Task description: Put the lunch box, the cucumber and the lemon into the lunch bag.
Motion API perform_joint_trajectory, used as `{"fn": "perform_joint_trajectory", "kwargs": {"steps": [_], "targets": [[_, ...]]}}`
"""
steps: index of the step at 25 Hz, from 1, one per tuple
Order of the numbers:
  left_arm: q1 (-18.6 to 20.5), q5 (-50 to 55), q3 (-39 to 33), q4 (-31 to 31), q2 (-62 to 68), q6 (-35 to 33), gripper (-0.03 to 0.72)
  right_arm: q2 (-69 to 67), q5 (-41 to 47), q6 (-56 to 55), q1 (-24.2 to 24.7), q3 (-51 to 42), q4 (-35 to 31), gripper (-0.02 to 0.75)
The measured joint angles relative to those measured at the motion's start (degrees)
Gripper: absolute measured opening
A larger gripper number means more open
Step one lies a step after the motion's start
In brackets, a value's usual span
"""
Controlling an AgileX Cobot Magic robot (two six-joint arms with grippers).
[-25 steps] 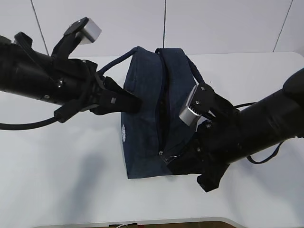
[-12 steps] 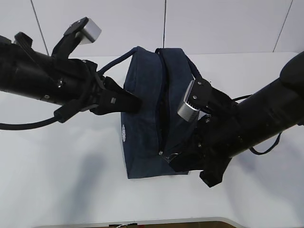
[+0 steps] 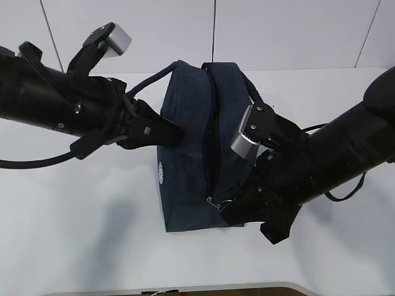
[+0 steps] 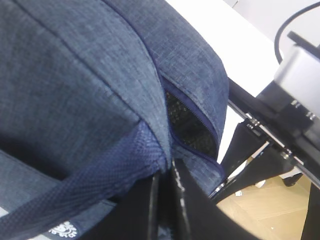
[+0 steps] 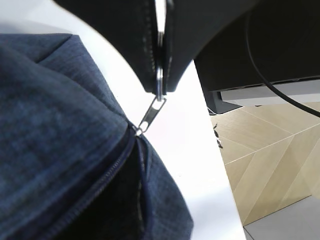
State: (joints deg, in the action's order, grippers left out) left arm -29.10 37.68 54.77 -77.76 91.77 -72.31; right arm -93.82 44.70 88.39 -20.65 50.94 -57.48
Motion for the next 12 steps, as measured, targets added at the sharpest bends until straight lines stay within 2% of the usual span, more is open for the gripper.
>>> {"fn": "perform_joint_trajectory", "kwargs": {"steps": [12], "targets": [[0.0,0.0,0.0,0.1,0.0,0.0,-0.01,0.0,0.1,-0.1,0.0,0.0,0.1,0.005]]}}
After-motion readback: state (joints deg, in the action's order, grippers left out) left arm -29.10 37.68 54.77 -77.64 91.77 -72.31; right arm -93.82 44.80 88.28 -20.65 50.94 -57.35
